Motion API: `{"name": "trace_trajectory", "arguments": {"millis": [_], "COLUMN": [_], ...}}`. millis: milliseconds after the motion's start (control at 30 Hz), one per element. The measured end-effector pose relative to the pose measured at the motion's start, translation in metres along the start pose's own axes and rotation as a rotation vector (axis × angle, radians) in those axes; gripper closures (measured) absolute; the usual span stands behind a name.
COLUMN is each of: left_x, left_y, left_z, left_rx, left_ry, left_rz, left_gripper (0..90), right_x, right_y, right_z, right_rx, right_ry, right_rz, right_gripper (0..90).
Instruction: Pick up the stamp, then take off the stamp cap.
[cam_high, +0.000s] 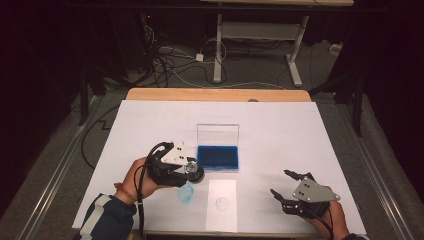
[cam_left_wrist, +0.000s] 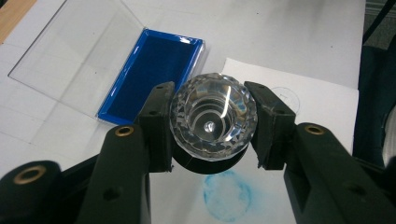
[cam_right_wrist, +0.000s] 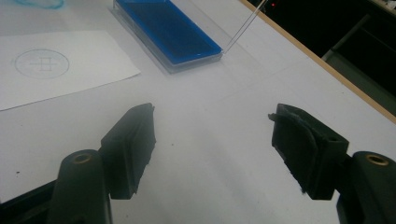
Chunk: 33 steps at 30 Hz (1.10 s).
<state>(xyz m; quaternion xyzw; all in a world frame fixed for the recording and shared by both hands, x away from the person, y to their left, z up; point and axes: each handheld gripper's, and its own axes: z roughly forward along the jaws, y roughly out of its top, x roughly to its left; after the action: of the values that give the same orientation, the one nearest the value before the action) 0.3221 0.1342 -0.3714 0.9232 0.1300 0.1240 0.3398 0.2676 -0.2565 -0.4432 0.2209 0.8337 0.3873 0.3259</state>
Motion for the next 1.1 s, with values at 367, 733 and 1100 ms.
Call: {"name": "trace_trajectory", "arguments": {"millis": [367,733,1100], "left_x": [-0.003,-0.010,-0.011], "left_y": [0.005,0.020,0.035], "left_z": [-0.002,0.012,0.029], "left_rx": [-0.016,-0.017,-0.034], "left_ry": [0.000,-0.033,-0.075], "left_rz": [0.010,0.056,0.067], "left_gripper": [54.1,54.0,54.0], "right_x": [0.000,0.001,0.014], "right_y": [-0.001,0.001,0.035], "right_z": [0.001,0.010,0.042], "right_rx": [0.005,0.028,0.001], "right_ry": [0.008,0.046,0.205], "right_rz": [0.005,0.017,-0.013], "right_gripper": [28.7,23.2,21.5]}}
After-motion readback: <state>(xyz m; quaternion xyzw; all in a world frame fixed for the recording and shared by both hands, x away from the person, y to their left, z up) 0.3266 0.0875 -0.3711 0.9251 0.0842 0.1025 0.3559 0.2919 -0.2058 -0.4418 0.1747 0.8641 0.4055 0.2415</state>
